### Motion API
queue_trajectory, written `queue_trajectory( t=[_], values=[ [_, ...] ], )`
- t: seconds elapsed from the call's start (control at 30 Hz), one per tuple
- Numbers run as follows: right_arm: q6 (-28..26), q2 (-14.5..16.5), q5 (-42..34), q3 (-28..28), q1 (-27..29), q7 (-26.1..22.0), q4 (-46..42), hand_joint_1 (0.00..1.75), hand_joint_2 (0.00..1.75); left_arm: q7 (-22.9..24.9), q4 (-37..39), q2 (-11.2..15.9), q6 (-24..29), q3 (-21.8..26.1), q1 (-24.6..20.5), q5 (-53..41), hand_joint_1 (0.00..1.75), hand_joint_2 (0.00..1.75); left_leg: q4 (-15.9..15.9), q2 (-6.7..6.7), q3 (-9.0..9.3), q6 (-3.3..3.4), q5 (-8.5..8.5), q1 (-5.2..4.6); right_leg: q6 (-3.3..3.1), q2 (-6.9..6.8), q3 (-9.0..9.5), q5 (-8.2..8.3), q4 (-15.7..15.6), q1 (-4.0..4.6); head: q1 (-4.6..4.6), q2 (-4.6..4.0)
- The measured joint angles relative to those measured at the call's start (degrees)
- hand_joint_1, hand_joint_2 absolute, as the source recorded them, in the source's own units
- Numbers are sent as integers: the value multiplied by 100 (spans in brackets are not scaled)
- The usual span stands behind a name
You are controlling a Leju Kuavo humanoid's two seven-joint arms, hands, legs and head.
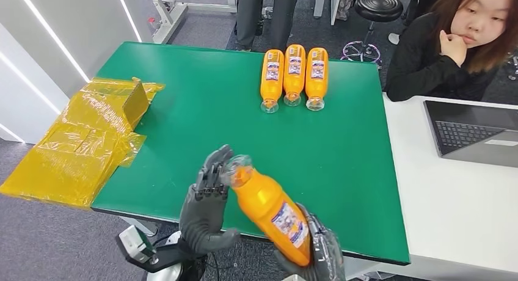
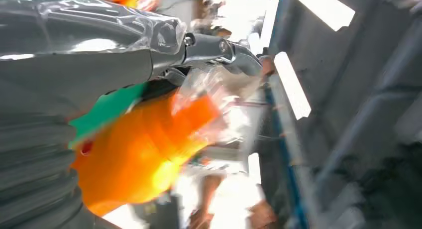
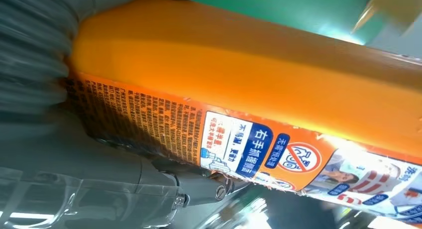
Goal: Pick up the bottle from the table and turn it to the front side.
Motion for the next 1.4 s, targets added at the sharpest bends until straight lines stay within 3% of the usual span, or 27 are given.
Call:
queue_trajectory(
  t=[0.53,0.67,1.0,1.13,1.2,1.4],
  values=[
    [357,321,324,690,-667,64,474,175,175,-9,795,-12,-307,-56,-309,110,0,175,0,7,1,-1,0,-1,-1,6,-2,-1,1,0,1,0],
    [408,364,279,769,-756,113,657,175,175,-9,869,28,-342,-50,-350,108,175,175,0,7,1,-1,0,0,-1,6,-3,-1,1,0,1,0],
    [511,556,130,850,-917,145,1056,175,175,-9,936,193,-380,7,-379,66,175,175,0,8,1,-1,0,0,-2,7,-5,-1,2,1,1,0],
    [553,569,115,858,-913,159,1092,10,175,-12,962,201,-337,11,-380,42,175,175,0,8,0,-1,0,-1,-2,6,-5,-1,2,0,1,0],
    [602,570,111,864,-905,172,1108,0,175,-13,967,210,-312,12,-383,9,175,175,0,8,0,-1,0,-1,-2,6,-5,-1,1,-1,1,0],
    [627,576,24,870,-872,189,1194,0,175,-7,1003,230,-236,12,-389,-81,175,175,0,8,0,-1,0,0,-2,6,-5,-1,2,0,1,0]
  ],
)
